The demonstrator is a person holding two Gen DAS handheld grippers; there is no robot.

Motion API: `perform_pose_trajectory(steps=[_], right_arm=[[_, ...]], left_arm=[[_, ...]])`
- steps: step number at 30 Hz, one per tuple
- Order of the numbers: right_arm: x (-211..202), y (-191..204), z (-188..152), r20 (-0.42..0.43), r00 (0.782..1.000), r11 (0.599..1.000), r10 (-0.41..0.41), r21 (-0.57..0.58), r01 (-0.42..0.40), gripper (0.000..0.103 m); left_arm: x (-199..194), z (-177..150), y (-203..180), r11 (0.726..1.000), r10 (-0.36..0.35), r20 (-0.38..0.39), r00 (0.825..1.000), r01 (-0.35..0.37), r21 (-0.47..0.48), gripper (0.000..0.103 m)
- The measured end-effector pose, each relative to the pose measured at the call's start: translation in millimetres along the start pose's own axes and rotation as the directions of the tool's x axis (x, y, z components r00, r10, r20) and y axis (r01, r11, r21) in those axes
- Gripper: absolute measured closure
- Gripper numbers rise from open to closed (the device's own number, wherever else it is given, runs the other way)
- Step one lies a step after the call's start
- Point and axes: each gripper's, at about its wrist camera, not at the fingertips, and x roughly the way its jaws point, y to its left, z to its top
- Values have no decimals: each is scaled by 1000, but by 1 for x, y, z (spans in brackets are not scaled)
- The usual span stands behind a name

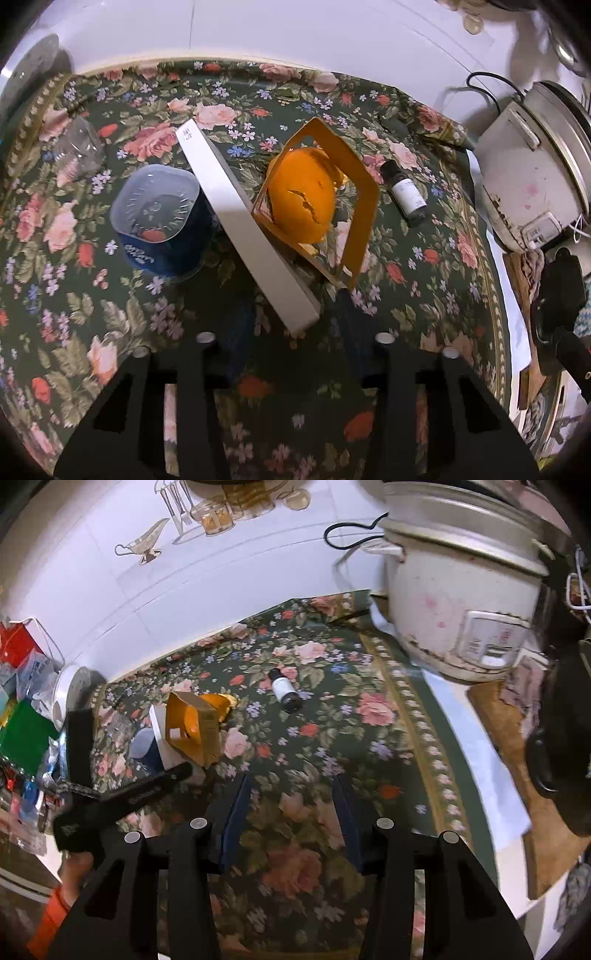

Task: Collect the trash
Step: 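Grasp the white plastic strip with the left tool while the right tool grasps the brown cardboard sleeve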

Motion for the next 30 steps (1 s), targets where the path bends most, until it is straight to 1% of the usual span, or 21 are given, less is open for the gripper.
perform_pose_trajectory(steps=[1,3,6,7,8,9,10,13,16,18,21,23,28,30], right_arm=[[4,2,1,-4,1000,1000,3,-5,-3,60],[16,8,8,-28,999,1000,18,-14,-19,60],[32,21,18,-58,996,998,63,-23,-64,60],[37,28,22,-67,995,996,79,-28,-81,59],[42,33,24,-73,993,995,89,-34,-92,55],[48,41,26,-75,992,994,99,-43,-103,50],[52,47,26,-74,992,993,105,-53,-109,48],[68,69,28,-84,989,986,123,-102,-132,47],[88,88,30,-98,989,980,112,-153,-126,45],[101,98,31,-105,991,978,86,-179,-104,34],[121,110,33,-121,991,975,64,-203,-88,33],[132,114,35,-139,989,976,56,-199,-83,30],[152,117,38,-148,989,983,-4,-181,-23,30],[159,113,39,-149,989,987,-14,-157,-10,30]], left_arm=[[2,1,2,1000,-3,-1,1000,3,-8,75],[2,2,7,1000,-19,-1,1000,19,-23,76],[-11,1,14,1000,-8,17,1000,8,-9,81],[-16,0,17,1000,-5,26,1000,5,-4,84],[-23,-1,21,1000,0,35,999,0,5,87],[-28,-2,25,1000,4,40,999,-5,14,87],[-35,-3,28,1000,2,46,999,-3,21,88],[-63,-8,43,999,18,87,996,-21,29,88],[-90,-10,57,999,39,132,990,-42,22,88],[-103,-10,64,998,61,167,984,-65,19,88],[-122,-7,79,995,93,219,971,-96,2,88],[-126,-5,88,995,103,231,967,-104,-8,88],[-127,0,104,993,118,237,964,-115,-25,88],[-127,-3,106,993,114,236,965,-111,-25,88]])
